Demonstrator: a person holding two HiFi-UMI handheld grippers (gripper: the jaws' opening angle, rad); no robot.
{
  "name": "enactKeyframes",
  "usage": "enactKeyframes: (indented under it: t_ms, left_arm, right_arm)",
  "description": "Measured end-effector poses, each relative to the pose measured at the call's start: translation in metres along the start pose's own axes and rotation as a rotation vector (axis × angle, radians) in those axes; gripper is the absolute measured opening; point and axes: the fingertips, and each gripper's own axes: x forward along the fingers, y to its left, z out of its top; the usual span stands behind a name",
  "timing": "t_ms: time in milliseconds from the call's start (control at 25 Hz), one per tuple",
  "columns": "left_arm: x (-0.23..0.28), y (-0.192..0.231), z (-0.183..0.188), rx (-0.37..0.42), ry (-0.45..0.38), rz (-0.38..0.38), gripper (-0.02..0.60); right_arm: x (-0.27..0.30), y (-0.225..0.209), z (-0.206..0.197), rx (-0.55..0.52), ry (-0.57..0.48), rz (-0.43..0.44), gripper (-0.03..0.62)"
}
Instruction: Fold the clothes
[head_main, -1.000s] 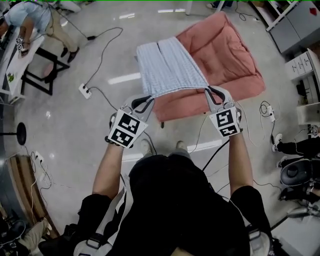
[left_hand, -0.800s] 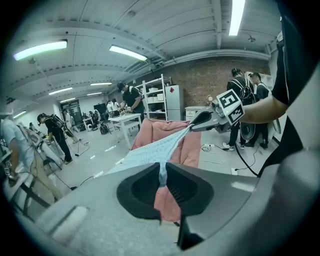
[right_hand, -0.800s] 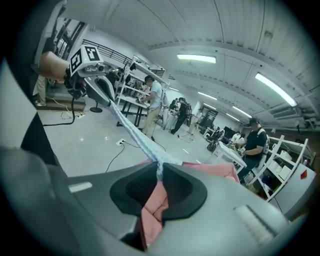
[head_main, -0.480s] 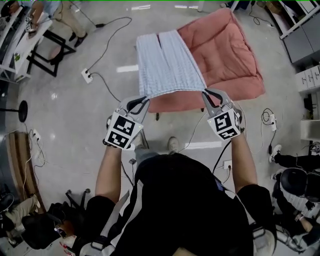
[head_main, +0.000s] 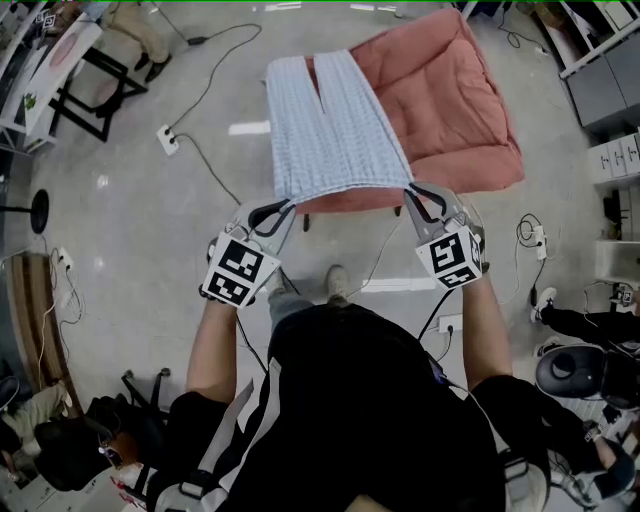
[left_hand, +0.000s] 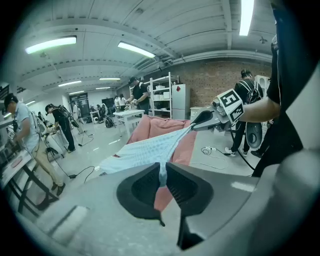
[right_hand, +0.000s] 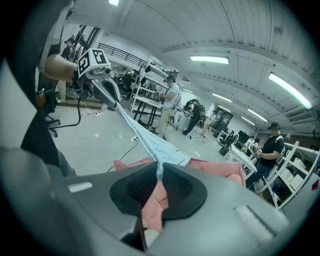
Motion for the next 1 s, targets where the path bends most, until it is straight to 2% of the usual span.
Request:
enactKeyframes:
  t_ms: [600,1000]
  left_arm:
    - [0.020,-0.058,-0.040,-0.026,0.098,-0.096,0.037]
    - [0.028,-0.080,-0.088,-0.085,0.182,-0.127,0.037]
  right_arm:
    - [-0.018,0.047,-0.073,0.046,0.102,0.087,0.037]
    - [-0.011,0.085,-0.105,-0.032,0.169,0.167,0.037]
